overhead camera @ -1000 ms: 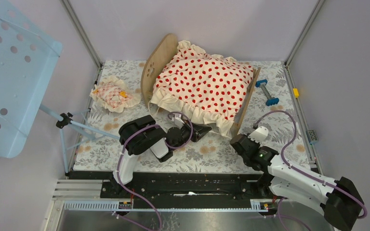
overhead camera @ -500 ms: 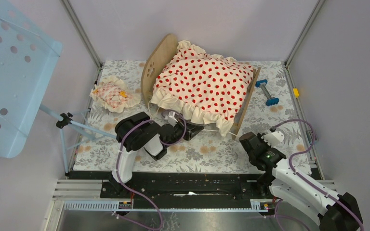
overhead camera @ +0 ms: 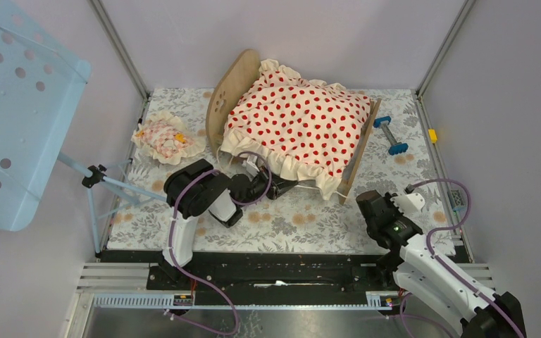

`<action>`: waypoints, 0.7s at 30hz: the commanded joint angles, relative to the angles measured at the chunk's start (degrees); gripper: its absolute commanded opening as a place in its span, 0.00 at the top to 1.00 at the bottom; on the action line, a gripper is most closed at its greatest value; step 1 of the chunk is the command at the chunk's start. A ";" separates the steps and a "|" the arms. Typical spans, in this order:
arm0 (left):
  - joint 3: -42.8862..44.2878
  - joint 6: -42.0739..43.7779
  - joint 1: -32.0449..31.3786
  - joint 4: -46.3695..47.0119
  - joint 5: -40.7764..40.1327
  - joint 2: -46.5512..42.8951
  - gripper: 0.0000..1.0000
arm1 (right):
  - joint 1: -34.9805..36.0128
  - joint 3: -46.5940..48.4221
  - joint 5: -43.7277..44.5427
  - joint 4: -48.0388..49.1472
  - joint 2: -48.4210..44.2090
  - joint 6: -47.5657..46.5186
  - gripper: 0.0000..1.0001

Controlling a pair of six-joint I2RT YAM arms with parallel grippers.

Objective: Set up the pet bed
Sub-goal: Tie the ropes to the bed frame.

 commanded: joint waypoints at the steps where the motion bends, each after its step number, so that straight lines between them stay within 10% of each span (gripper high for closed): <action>1: 1.46 1.65 0.80 7.51 3.19 0.50 1.00 | -1.25 1.30 8.97 -5.54 -0.90 2.57 1.00; 21: -4.18 2.92 5.69 7.60 3.12 -1.44 1.00 | -1.69 0.29 11.95 -11.14 -5.14 7.85 1.00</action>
